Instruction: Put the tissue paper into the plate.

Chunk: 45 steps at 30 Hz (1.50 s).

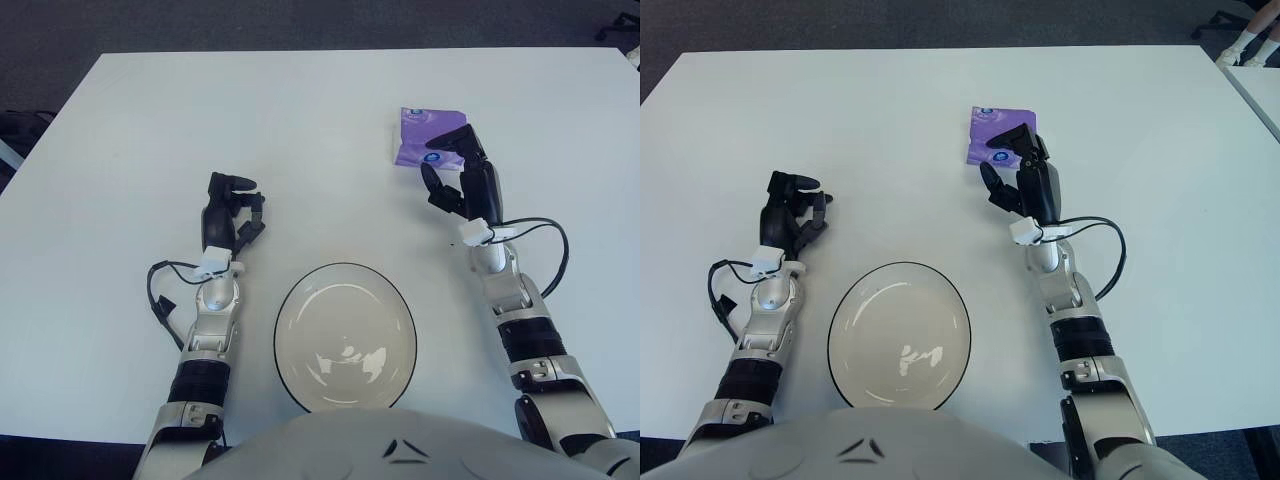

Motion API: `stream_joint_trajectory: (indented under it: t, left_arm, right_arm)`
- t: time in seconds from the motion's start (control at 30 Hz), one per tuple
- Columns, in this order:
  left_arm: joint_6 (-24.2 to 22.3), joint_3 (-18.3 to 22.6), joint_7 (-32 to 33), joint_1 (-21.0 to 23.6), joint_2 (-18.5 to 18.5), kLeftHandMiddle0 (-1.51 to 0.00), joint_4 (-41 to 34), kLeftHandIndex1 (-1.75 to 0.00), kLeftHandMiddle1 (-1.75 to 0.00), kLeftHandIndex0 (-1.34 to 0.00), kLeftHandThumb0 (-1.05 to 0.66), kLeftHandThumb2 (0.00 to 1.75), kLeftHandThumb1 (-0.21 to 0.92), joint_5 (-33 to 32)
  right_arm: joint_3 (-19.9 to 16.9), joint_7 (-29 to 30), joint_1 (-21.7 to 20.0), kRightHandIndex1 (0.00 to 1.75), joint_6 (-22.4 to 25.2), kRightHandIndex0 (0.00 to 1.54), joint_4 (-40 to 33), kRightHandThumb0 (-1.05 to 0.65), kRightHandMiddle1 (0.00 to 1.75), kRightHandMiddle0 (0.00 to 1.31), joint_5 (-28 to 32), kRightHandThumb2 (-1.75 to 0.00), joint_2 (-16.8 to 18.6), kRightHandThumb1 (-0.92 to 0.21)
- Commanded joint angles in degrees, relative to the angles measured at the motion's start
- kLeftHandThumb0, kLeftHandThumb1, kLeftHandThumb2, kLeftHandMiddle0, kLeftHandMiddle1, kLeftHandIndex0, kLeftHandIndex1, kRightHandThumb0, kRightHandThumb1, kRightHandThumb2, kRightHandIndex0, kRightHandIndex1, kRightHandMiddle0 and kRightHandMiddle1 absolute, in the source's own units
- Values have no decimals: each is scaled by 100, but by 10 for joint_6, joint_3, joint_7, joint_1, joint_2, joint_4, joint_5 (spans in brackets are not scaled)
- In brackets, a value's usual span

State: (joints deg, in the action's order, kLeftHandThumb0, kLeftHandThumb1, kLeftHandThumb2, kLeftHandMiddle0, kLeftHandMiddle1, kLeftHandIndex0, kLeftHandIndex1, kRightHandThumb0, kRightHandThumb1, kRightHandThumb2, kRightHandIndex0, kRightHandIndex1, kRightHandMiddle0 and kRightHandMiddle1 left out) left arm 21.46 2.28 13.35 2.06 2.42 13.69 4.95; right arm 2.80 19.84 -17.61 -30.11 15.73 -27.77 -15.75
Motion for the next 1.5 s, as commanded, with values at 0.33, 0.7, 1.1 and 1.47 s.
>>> stream_joint_trajectory:
  t: [0.33,0.7,1.1,1.47]
  left_arm:
    - [-20,-21,13,-72,-28,-52,108,-175,-135,-24,-36,68,82,22]
    - [-20,-20,10,-70,-26,-50,111,-175,-135,-24,-35,66,83,18]
    - [-26,-16,2,-71,-30,-48,105,-175,-134,-24,-35,66,83,3]
    - [-28,-17,7,-72,-32,-50,104,-175,-135,-24,-35,66,83,6]
  right_arm:
    - [10,-19,-88,35,7,0,56,-87,53,0,-30,-65,-57,-92]
    - [25,-79,-138,1,18,0,52,-103,4,0,-23,-59,-79,-92]
    - [63,-110,-261,0,37,0,198,-105,0,0,-59,-41,-106,-91]
    - [129,-72,-371,0,23,0,355,-105,0,0,-116,-36,-111,-89]
